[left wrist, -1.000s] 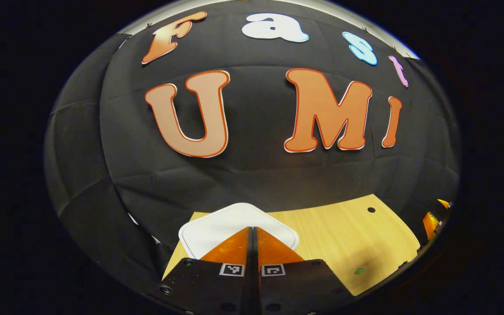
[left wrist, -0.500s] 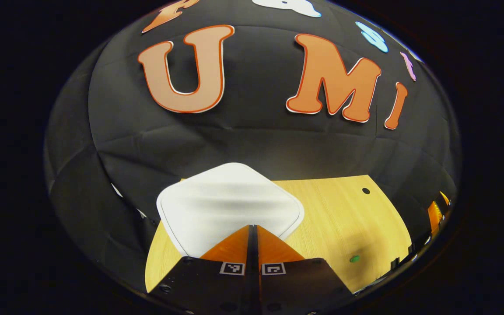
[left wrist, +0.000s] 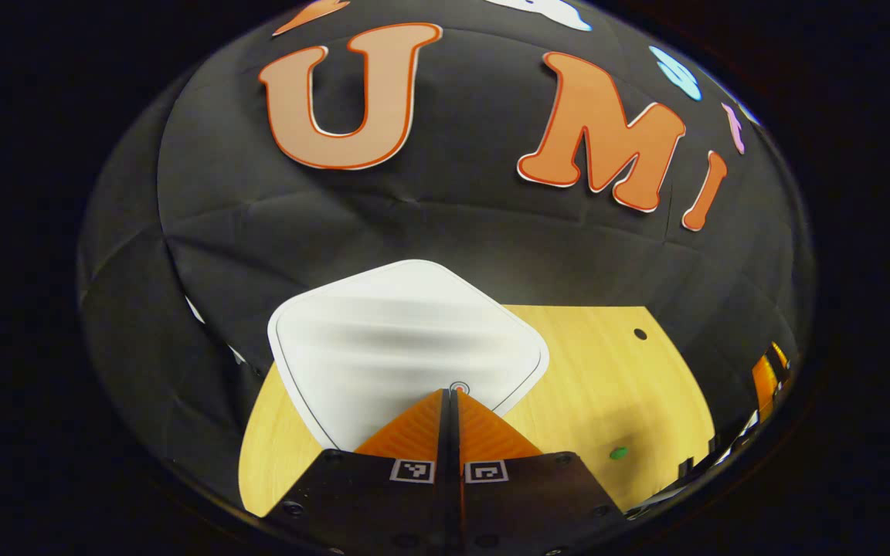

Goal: Press the lid of the desktop garbage bin to open it, pick up the crumpled paper on the desktop and throw it into the bin, then pick up the pop can on the desktop and drop it into the bin, and finally close the garbage bin lid.

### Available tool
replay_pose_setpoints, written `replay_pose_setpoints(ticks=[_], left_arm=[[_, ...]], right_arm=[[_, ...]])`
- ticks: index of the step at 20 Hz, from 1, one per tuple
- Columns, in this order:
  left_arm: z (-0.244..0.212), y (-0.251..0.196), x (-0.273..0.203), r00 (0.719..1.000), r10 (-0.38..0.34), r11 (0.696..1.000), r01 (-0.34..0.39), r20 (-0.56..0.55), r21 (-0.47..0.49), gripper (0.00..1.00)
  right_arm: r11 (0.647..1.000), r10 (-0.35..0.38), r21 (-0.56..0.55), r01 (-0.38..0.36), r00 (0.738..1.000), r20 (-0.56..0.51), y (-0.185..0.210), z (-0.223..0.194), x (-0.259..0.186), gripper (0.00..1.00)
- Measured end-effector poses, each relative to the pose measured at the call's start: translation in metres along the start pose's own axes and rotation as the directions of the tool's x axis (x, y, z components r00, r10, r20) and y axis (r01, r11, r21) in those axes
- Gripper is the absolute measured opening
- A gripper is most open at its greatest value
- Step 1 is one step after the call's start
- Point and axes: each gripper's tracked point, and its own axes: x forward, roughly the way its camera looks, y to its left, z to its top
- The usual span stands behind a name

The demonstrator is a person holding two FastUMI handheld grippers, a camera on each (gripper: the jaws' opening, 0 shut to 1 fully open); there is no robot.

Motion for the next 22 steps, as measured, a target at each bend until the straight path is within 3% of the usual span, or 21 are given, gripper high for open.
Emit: replay_pose_setpoints(ticks=[2, 4, 6, 7, 8, 13, 22], left_arm=[[0.001, 0.0, -0.002, 1.0, 0.003, 1.0, -0.003, 0.008, 0.028, 0.0], [0.009, 0.011, -0.01, 0.995, 0.096, 0.991, -0.098, 0.023, 0.093, 0.03], [0.045, 0.008, -0.023, 0.98, 0.129, 0.985, -0.145, 0.152, 0.098, 0.0], [0.065, -0.003, -0.033, 0.969, 0.111, 0.987, -0.133, 0.222, 0.086, 0.04], [0.078, -0.013, -0.046, 0.961, 0.099, 0.988, -0.125, 0.258, 0.089, 0.0], [0.107, -0.039, -0.079, 0.935, 0.065, 0.986, -0.114, 0.348, 0.124, 0.0], [0.101, -0.07, -0.093, 0.921, 0.015, 0.992, -0.062, 0.389, 0.106, 0.0]], right_arm=[[1.0, 0.0, -0.003, 0.0, 1.0, 0.001, 0.0, 0.002, -0.001, 0.94], [1.0, 0.006, -0.004, -0.006, 1.0, 0.002, 0.0, 0.004, 0.0, 0.94], [1.0, -0.001, -0.009, 0.001, 1.0, 0.011, -0.003, 0.007, -0.001, 0.94], [1.0, -0.002, -0.008, 0.002, 1.0, 0.012, -0.004, 0.006, -0.001, 0.94], [1.0, -0.002, -0.006, 0.002, 1.0, 0.009, -0.003, 0.006, 0.0, 0.94], [1.0, -0.002, -0.006, 0.002, 1.0, 0.014, -0.003, 0.008, -0.002, 0.94], [1.0, 0.004, 0.02, -0.004, 1.0, 0.016, -0.006, 0.012, -0.002, 0.94]])
